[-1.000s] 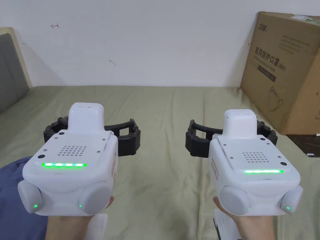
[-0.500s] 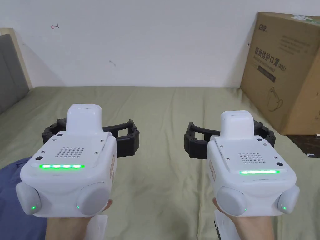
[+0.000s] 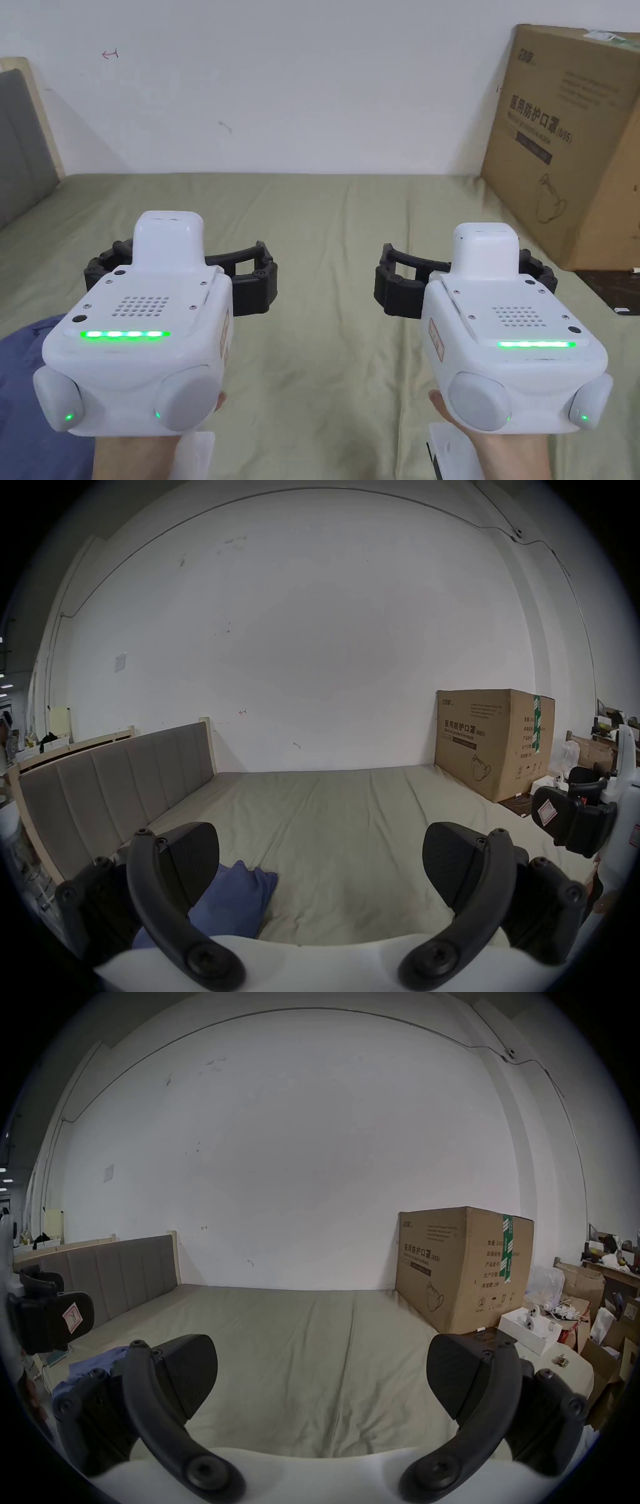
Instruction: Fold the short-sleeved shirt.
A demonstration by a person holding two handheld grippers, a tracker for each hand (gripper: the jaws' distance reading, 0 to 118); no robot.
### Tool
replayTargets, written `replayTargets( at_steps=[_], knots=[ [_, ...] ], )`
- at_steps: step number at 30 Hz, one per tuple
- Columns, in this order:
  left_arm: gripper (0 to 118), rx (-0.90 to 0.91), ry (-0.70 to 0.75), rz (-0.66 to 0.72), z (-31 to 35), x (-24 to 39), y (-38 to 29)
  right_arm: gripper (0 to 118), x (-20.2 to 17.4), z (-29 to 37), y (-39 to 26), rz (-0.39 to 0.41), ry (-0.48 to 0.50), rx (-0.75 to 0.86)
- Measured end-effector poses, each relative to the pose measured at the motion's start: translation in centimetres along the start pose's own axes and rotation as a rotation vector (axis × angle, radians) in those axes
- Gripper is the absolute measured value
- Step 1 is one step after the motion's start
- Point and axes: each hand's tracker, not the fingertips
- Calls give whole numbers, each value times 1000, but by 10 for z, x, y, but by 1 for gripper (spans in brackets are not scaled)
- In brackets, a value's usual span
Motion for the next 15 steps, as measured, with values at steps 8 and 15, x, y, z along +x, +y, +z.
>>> replayTargets(
  at_steps=[8, 15],
  knots=[
    [116, -8, -3, -9, -1, 1, 0, 118, -3, -1, 0, 20, -20, 0],
    [116, -13, -19, -1, -2, 2, -1, 118, -1, -2, -1, 10, -28, -11]
  ],
)
